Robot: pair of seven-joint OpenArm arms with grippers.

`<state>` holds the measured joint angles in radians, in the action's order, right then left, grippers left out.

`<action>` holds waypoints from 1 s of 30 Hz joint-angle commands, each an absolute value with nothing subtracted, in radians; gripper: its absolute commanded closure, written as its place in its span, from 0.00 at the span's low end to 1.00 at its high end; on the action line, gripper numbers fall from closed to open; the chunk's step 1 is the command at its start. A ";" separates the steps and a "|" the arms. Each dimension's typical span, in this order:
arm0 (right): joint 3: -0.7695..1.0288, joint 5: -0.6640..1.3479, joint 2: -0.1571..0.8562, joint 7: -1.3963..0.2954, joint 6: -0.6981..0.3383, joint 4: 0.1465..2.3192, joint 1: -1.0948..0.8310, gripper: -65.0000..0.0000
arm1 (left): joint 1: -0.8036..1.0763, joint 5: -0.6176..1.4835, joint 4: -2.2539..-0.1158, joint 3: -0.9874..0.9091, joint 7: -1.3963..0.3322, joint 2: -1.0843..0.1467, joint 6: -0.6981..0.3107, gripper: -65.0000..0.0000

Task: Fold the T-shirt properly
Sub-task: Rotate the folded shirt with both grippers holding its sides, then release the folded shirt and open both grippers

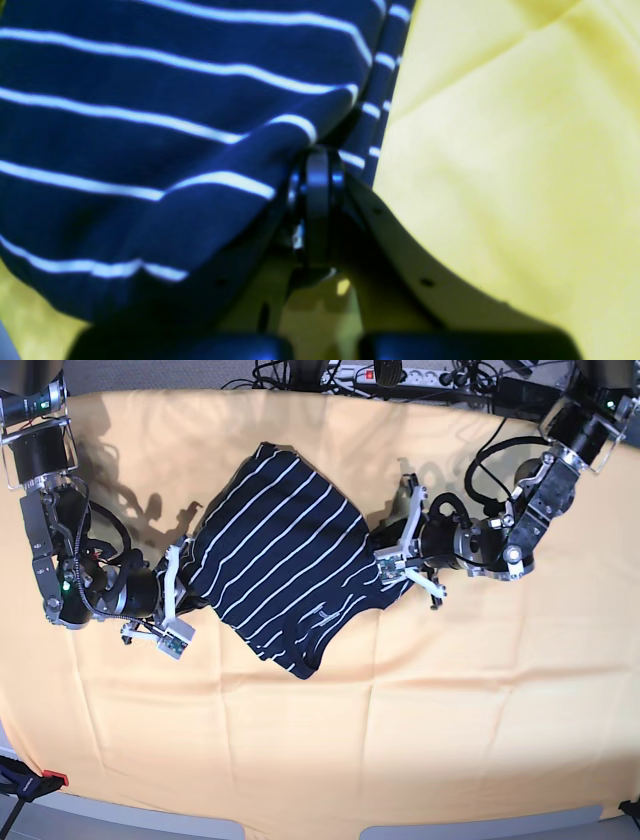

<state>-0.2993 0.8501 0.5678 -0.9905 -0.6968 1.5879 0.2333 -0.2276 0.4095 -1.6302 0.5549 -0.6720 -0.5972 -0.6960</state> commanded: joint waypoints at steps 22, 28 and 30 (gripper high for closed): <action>-0.206 0.920 0.714 -1.030 -0.698 1.879 -0.167 1.00 | -0.542 0.050 -1.095 0.561 -0.157 -0.397 -0.698 1.00; 0.005 0.865 0.712 -1.032 -0.625 1.895 -0.204 1.00 | -0.627 0.282 -1.166 0.561 -0.430 -0.420 -0.698 1.00; 0.102 0.925 0.707 -1.019 -0.618 1.895 -0.208 1.00 | -0.642 0.464 -1.224 0.550 -0.584 -0.452 -0.698 1.00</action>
<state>0.0998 0.9161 0.6918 -1.0363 -0.6140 1.8786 -0.2153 -0.6102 0.4637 -1.2057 0.5625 -0.6247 -0.4496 -0.6949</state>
